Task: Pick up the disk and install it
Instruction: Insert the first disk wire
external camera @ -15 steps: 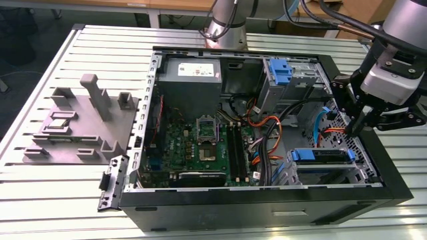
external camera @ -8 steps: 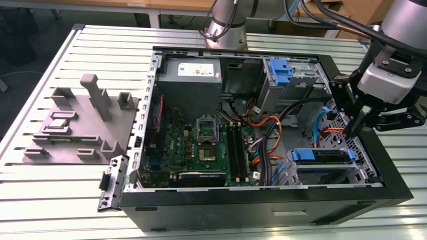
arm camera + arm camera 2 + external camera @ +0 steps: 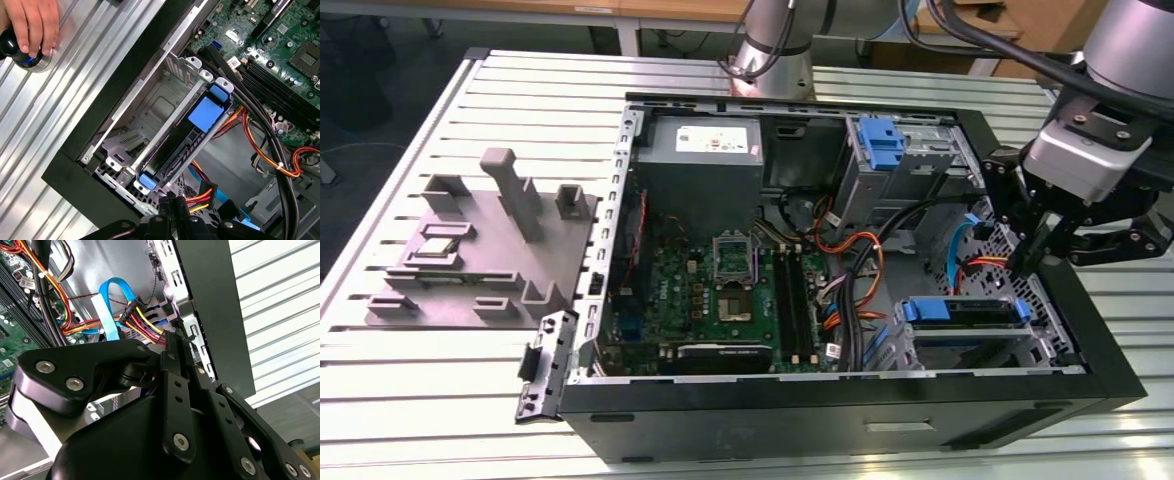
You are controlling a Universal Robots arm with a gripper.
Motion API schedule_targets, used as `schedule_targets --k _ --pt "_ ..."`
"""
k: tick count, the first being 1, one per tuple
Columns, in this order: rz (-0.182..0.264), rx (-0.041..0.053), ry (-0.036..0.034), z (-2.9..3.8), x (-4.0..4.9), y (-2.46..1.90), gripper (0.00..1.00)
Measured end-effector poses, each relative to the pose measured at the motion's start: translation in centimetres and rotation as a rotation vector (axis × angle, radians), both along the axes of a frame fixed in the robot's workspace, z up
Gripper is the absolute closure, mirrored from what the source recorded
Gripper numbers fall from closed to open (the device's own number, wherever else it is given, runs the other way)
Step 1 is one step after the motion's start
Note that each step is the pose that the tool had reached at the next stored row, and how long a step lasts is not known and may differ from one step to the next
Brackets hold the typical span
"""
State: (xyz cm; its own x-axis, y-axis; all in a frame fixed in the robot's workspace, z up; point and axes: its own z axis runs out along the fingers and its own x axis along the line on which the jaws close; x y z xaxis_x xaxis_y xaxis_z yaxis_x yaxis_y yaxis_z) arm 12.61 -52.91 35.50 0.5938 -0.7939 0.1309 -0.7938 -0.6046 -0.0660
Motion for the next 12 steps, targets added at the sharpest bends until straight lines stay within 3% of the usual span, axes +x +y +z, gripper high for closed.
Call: schedule_targets --k 12 --pt "-0.006 0.0001 -0.0001 0.00 -0.04 0.00 0.83"
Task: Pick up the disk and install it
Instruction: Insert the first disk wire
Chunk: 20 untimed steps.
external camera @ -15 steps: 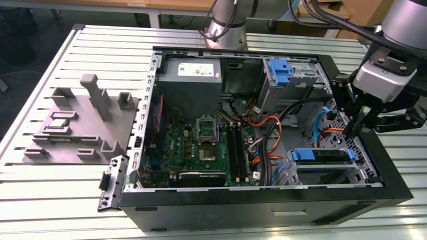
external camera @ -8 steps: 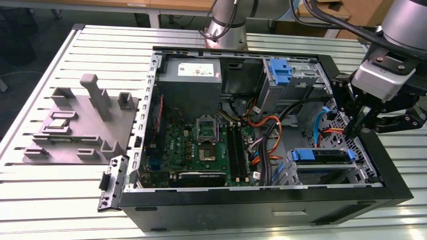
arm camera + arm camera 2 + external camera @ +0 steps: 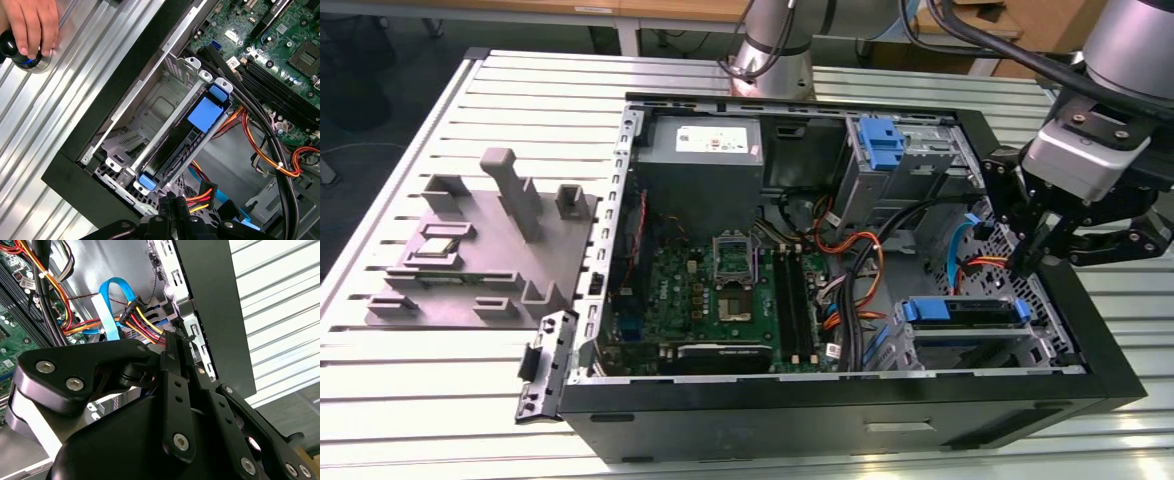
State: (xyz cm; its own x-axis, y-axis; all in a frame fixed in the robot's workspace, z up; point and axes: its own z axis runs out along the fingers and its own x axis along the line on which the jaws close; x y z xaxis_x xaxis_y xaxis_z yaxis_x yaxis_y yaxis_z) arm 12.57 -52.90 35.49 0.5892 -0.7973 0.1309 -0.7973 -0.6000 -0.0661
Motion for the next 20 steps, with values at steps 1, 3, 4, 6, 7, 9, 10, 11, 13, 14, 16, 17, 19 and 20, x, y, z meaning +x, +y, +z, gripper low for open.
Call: schedule_targets --k 1,3,4,6,7,9,10,11,13,14,16,17,19,20 --pt "-0.004 -0.0001 0.0000 0.00 0.00 0.00 0.83" --pt "-0.032 0.0000 0.0000 0.00 -0.01 0.00 0.83" --pt "-0.050 -0.0001 0.0000 0.00 -0.01 0.00 0.83" --pt "-0.078 -0.0002 0.0000 0.00 -0.01 0.00 0.83" --pt "-0.080 -0.0001 0.0000 0.00 -0.01 -0.01 0.83" --pt "-0.080 -0.0001 0.0000 0.00 -0.01 0.00 0.83" --pt "-0.080 -0.0001 0.0001 0.00 -0.01 0.00 0.83" --pt "-0.080 -0.0001 0.0001 0.00 -0.01 0.00 0.83" --pt "-0.080 -0.0001 0.0001 -0.01 -0.01 0.00 0.83" --pt "-0.080 -0.0002 0.0000 0.00 -0.01 0.00 0.83" --pt "-0.080 -0.0001 0.0000 0.00 -0.01 0.00 0.83" --pt "-0.080 -0.0001 0.0000 0.00 -0.01 0.00 0.83" --pt "-0.080 -0.0001 0.0001 0.00 -0.01 0.00 0.83" --pt "-0.081 -0.0001 0.0001 0.00 -0.01 0.00 0.83"
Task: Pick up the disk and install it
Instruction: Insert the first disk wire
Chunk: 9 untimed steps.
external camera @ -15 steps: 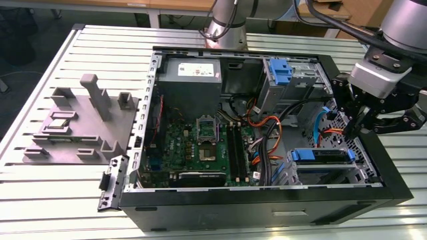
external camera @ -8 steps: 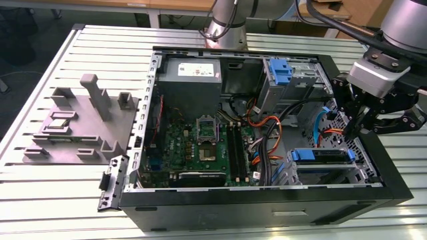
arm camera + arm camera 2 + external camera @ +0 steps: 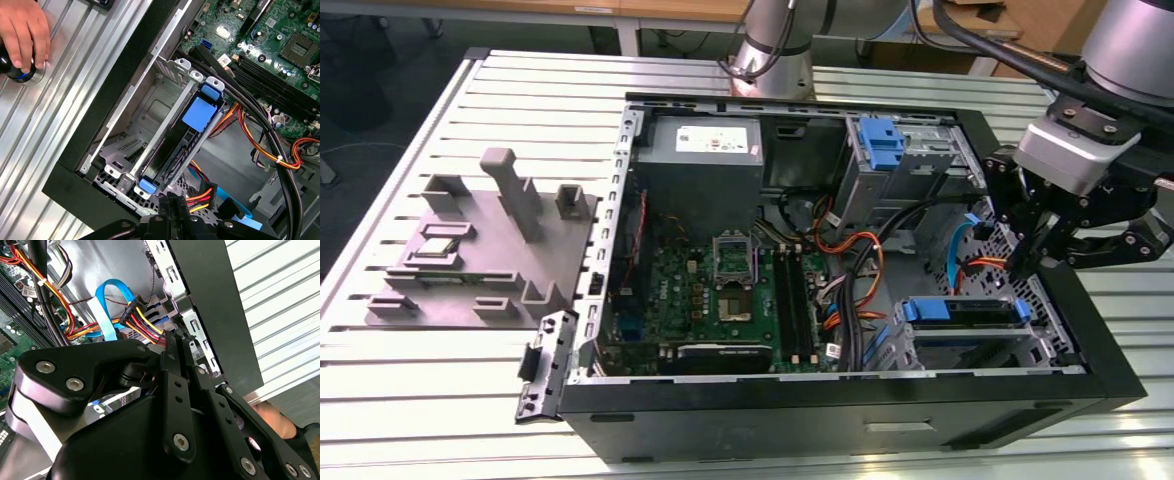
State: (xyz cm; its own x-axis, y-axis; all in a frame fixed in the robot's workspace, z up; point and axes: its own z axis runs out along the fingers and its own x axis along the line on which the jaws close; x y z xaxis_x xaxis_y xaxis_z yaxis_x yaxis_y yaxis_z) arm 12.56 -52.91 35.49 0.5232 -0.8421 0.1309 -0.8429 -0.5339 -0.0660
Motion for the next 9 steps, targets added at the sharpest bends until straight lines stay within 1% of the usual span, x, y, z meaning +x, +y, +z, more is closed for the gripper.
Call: schedule_targets --k 2,3,9 --pt "-0.008 0.0002 0.0000 -0.01 0.00 0.00 0.83" --pt "-0.019 0.0003 0.0000 -0.01 0.00 0.00 0.83" --pt "-0.123 0.0000 0.0000 -0.01 0.00 0.00 0.83"
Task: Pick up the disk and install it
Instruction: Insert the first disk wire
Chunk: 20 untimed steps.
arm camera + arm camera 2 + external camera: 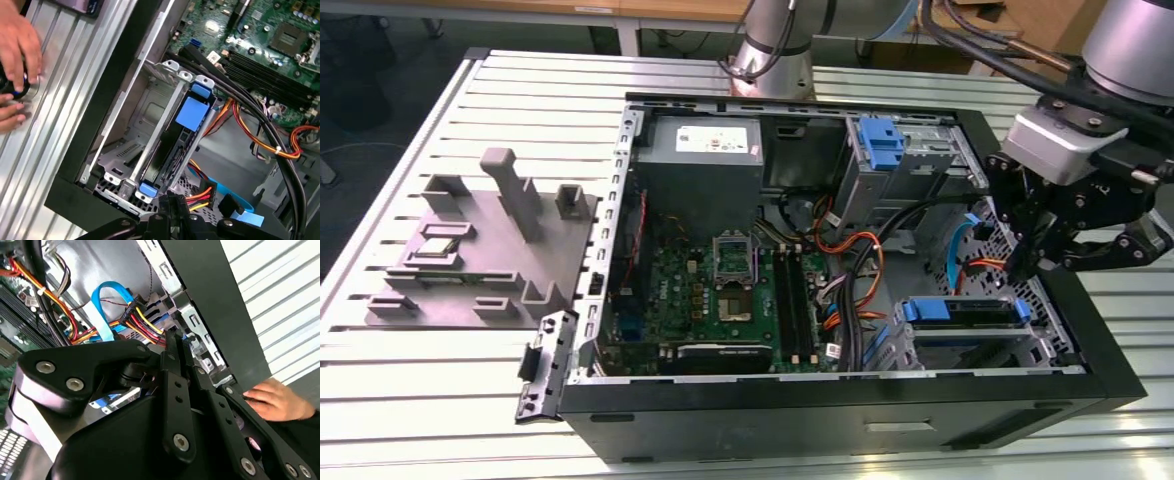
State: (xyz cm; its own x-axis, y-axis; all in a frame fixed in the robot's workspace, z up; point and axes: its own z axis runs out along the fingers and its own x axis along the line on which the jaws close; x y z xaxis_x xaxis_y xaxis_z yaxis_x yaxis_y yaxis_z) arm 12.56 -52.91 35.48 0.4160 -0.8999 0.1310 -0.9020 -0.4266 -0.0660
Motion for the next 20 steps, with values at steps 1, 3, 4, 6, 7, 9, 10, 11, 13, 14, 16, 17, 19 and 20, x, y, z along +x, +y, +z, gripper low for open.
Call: schedule_targets --k 1,3,4,6,7,9,10,11,13,14,16,17,19,20 --pt "-0.018 0.0000 0.0000 -0.01 0.00 0.00 0.83" --pt "-0.055 0.0000 0.0000 -0.01 0.00 0.00 0.83" --pt "-0.073 0.0000 -0.0001 -0.02 0.00 0.00 0.83" --pt "-0.109 0.0001 0.0000 -0.03 0.00 0.00 0.83" --pt "-0.127 0.0000 0.0000 -0.04 0.00 0.00 0.83" --pt "-0.164 0.0000 0.0000 -0.05 0.00 0.00 0.83" --pt "-0.182 -0.0001 0.0000 -0.06 0.00 0.00 0.83" --pt "-0.200 -0.0002 0.0000 -0.08 0.00 0.00 0.83" --pt "-0.236 -0.0003 0.0000 -0.16 0.00 0.00 0.83" --pt "-0.255 -0.0001 0.0000 -0.21 0.00 0.00 0.83" --pt "-0.292 -0.0002 0.0000 -0.25 0.00 0.00 0.83" --pt "-0.310 -0.0002 0.0000 -0.25 0.00 0.00 0.83" --pt "-0.344 0.0000 0.0000 -0.27 0.00 0.00 0.83" --pt "-0.360 -0.0001 0.0000 -0.27 0.00 0.00 0.83"
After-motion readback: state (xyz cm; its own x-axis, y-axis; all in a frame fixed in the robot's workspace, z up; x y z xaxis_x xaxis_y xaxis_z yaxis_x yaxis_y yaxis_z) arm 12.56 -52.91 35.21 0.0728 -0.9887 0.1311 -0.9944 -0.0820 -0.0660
